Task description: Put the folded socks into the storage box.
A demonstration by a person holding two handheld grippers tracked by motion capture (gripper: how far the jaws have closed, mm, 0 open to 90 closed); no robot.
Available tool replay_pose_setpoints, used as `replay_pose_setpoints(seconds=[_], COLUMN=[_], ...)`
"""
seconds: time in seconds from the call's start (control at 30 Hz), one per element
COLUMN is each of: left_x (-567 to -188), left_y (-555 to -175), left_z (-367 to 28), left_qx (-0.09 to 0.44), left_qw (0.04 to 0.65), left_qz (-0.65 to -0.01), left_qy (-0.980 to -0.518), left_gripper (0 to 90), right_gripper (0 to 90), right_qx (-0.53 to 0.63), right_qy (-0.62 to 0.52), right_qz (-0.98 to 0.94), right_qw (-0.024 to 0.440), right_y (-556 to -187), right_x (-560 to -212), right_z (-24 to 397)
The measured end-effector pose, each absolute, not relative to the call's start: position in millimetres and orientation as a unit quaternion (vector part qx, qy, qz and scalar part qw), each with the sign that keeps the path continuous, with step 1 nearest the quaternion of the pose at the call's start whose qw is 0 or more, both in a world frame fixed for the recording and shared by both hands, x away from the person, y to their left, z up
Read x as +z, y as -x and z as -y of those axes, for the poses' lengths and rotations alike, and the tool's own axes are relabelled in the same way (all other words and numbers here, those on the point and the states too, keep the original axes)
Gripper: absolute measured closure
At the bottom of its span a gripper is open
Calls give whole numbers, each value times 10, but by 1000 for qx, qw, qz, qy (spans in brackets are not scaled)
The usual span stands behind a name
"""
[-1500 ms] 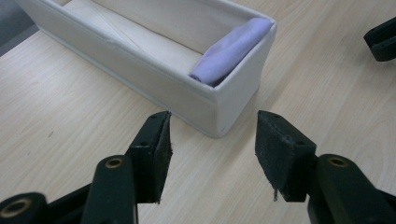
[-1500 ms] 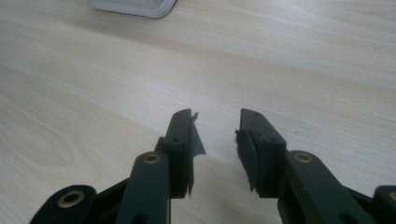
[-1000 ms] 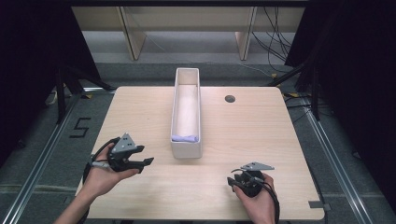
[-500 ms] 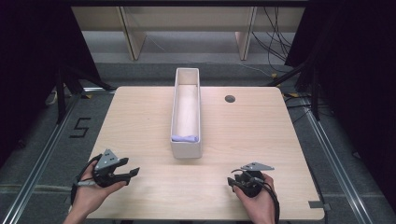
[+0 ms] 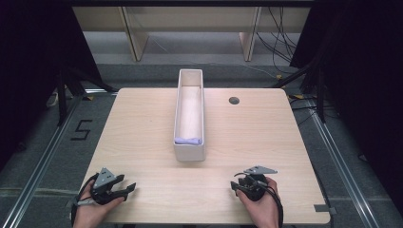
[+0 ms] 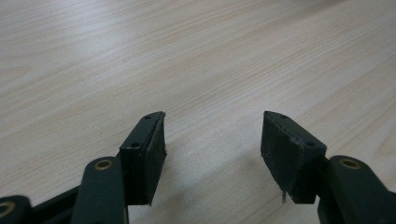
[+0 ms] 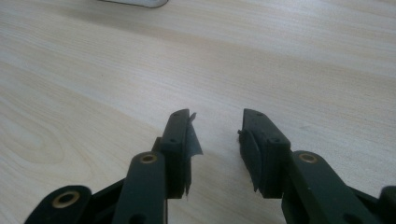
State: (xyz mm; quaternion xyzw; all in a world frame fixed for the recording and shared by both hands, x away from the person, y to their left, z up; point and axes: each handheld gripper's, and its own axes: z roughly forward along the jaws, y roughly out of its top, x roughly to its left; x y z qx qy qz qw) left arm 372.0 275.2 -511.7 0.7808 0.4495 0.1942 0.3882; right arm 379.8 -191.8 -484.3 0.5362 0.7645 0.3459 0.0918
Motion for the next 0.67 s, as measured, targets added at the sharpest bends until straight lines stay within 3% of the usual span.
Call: replay_pose_setpoints(seconds=[0.67], left_x=[-5158], left_y=[-3643], left_z=[-2811], left_qx=[224], left_qw=[413], left_qz=[-459], left_qy=[-754], left_gripper=[388], right_gripper=[593], right_qx=[346], right_qy=[-523], right_qz=[-774], right_qw=[93], right_y=[-3812], right_x=[-4910], right_z=[1891])
